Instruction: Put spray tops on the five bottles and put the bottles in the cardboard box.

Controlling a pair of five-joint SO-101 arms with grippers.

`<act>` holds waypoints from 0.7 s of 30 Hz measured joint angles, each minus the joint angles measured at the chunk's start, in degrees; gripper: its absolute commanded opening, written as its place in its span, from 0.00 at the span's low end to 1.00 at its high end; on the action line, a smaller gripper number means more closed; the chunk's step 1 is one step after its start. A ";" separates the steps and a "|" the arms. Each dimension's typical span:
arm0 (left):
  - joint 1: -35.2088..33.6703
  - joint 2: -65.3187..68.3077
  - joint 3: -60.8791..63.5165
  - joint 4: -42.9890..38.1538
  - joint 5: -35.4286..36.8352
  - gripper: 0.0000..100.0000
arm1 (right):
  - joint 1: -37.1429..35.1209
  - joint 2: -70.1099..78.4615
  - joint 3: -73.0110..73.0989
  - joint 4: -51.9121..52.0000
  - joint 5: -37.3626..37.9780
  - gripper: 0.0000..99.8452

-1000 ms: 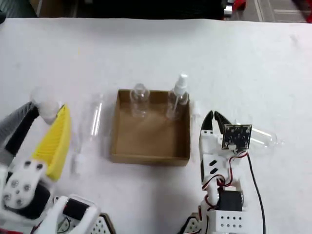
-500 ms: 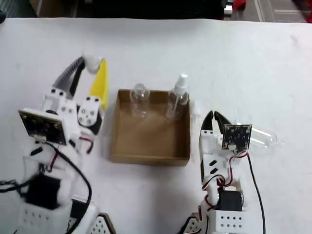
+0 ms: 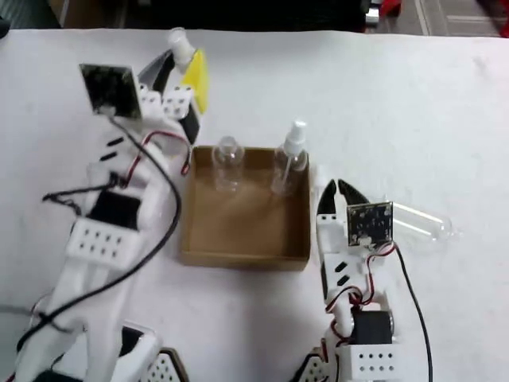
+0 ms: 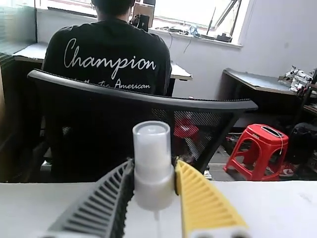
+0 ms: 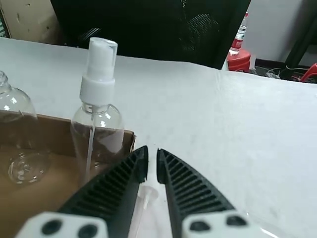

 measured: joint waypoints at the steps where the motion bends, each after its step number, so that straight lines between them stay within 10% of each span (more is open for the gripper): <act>1: 0.00 1.85 -0.53 -1.49 0.44 0.02 | -0.09 0.00 0.00 0.00 0.00 0.02; 21: 3.34 5.54 -0.70 -8.18 1.14 0.02 | 0.44 0.00 0.00 -0.88 0.00 0.02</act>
